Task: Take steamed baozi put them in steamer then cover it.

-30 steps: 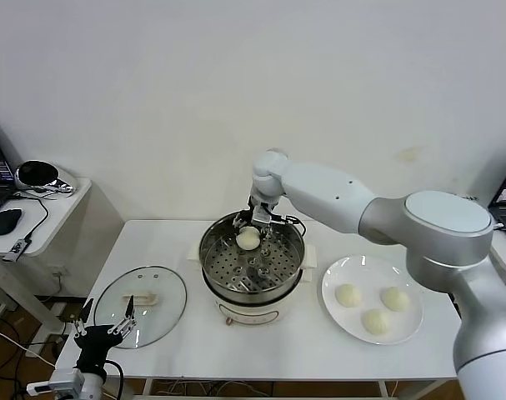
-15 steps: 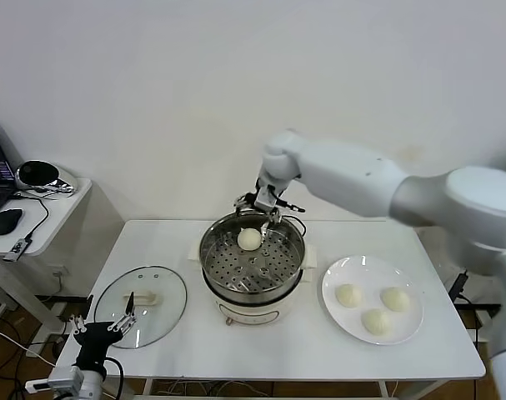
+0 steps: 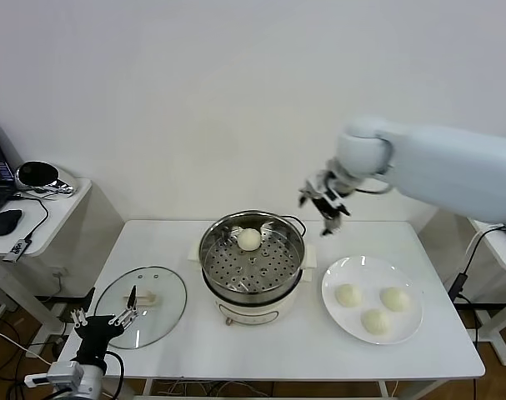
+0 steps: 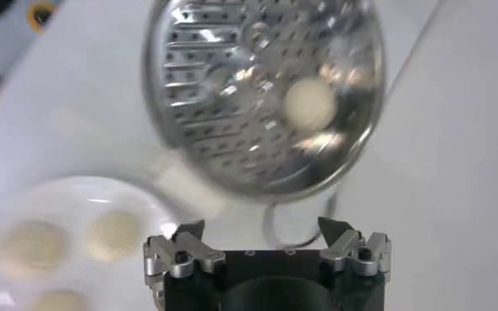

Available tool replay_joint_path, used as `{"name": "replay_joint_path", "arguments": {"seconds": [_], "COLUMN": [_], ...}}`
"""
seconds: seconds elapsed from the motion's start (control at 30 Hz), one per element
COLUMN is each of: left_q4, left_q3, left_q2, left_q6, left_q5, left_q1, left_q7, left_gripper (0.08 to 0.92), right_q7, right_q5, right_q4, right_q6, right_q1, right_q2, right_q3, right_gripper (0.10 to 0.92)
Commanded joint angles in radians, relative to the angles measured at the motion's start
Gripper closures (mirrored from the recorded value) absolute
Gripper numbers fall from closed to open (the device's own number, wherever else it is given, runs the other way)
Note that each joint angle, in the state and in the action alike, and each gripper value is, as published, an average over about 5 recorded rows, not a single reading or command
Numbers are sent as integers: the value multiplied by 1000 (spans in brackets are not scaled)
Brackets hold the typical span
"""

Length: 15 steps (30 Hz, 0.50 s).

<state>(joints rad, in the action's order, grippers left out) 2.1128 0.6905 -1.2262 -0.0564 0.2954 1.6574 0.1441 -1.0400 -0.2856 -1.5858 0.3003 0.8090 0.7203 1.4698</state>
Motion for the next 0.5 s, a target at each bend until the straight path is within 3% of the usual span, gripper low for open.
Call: {"name": "replay_joint_path", "arguments": {"seconds": [0.03, 0.23, 0.5], "left_q4": [1, 1, 1], "left_q3": [2, 3, 17], "left_q2": [2, -5, -9], "left_q6": [1, 0, -1], "left_q5": [0, -5, -6], "left_q1": [1, 3, 7], "left_q7": [0, 0, 0], "left_gripper": [177, 177, 177], "right_q7": [-22, -14, 20], "right_q5": [-25, 120, 233], "right_q4": [-159, -130, -41], "right_q6": [147, 77, 69], "right_q1": [2, -209, -530], "right_q2": [-264, -328, -278], "right_q3": [54, -58, -297], "right_gripper": [203, 203, 203]}}
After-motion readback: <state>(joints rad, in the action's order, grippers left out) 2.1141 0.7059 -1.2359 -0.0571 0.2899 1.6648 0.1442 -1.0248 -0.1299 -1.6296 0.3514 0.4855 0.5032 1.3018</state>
